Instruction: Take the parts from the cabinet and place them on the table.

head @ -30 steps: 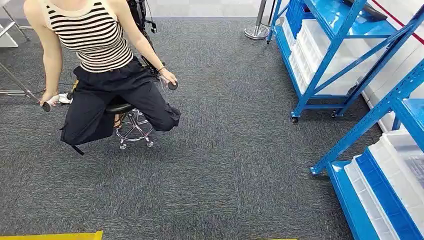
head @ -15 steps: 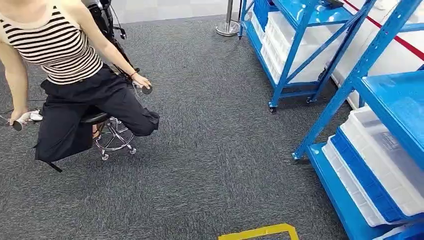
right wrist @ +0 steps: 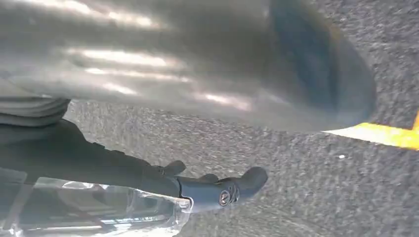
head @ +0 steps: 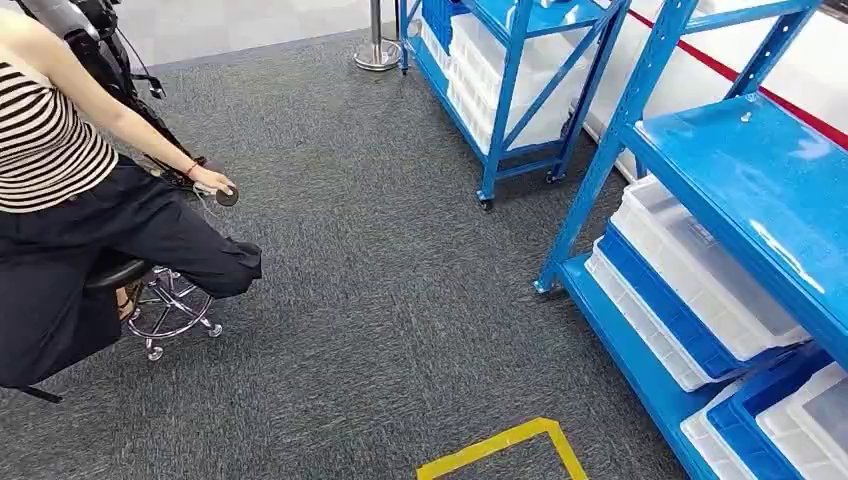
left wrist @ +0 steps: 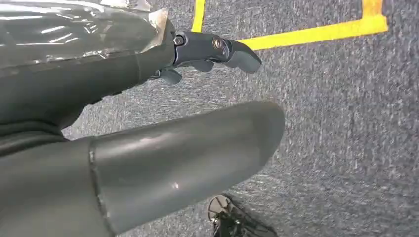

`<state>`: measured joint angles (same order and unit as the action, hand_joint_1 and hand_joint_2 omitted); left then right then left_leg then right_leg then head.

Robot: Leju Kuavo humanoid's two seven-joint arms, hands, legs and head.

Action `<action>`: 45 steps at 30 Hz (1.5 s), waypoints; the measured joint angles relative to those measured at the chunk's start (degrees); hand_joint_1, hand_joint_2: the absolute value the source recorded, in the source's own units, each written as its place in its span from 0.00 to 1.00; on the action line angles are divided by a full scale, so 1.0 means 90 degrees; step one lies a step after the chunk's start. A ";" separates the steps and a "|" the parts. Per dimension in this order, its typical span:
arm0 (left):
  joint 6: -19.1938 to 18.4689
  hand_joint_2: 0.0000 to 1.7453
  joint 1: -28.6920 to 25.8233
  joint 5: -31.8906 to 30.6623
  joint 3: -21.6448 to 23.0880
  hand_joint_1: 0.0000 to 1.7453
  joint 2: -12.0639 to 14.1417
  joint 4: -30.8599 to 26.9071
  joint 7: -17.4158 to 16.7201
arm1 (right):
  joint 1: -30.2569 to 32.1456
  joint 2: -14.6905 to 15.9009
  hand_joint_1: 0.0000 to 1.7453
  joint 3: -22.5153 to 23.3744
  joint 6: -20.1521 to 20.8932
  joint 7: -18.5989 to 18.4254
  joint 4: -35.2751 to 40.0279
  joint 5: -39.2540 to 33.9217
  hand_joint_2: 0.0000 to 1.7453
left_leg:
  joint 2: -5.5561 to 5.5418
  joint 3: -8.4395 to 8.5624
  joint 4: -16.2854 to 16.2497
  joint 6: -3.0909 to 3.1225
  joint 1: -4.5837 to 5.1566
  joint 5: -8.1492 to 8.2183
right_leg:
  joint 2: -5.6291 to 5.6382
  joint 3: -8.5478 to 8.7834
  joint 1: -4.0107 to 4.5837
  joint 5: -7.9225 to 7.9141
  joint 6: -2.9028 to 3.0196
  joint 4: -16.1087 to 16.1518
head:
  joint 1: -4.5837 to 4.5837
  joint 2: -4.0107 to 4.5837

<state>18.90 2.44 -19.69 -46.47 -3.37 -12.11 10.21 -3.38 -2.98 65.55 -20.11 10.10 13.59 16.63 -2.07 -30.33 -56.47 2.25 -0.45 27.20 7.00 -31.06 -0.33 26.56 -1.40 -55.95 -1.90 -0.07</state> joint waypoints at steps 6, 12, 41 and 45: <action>0.0020 0.00 -0.0022 0.0000 -0.0022 0.00 0.0010 0.0000 0.0007 | -0.0017 -0.0005 0.00 0.0000 0.0000 0.0024 -0.0005 -0.0002 0.00 | 0.0478 -0.0047 0.0056 0.0104 0.0013 -0.0054 | -0.0706 -0.1008 -0.0047 0.0957 0.0009 -0.2157 | 0.0107 0.0000; 0.0037 0.00 -0.0014 -0.0003 -0.0032 0.00 -0.0002 0.0000 0.0005 | -0.0028 0.0010 0.00 0.0000 0.0007 0.0029 -0.0005 0.0005 0.00 | 0.0851 0.0022 0.0021 -0.0022 0.0069 0.0023 | -0.1164 0.0160 -0.0032 0.0160 -0.0082 0.0013 | 0.0099 0.0000; 0.0112 0.00 0.0034 -0.0022 -0.0124 0.00 -0.0015 0.0005 -0.0017 | -0.0036 0.0046 0.00 0.0002 0.0000 0.0019 -0.0012 0.0022 0.00 | 0.0786 0.0007 0.0024 0.0037 0.0015 -0.0003 | -0.1247 0.0137 -0.0076 0.0236 -0.0201 -0.0145 | 0.0136 0.0000; 0.0109 0.00 0.0062 -0.0032 -0.0124 0.00 -0.0005 0.0005 -0.0003 | -0.0040 0.0054 0.00 0.0002 0.0000 0.0019 -0.0012 0.0015 0.00 | 0.1028 0.0066 0.0000 -0.0117 0.0027 0.0049 | -0.1095 0.0122 -0.0009 0.0189 -0.0005 -0.0026 | 0.0109 0.0000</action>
<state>19.89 3.00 -19.98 -47.58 -3.41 -12.07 10.18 -3.74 -2.49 65.57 -20.11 10.27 13.49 16.76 7.18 -29.73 -56.47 1.20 -0.21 27.64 -2.85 -29.95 -0.41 28.26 -1.45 -56.18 -0.92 -0.07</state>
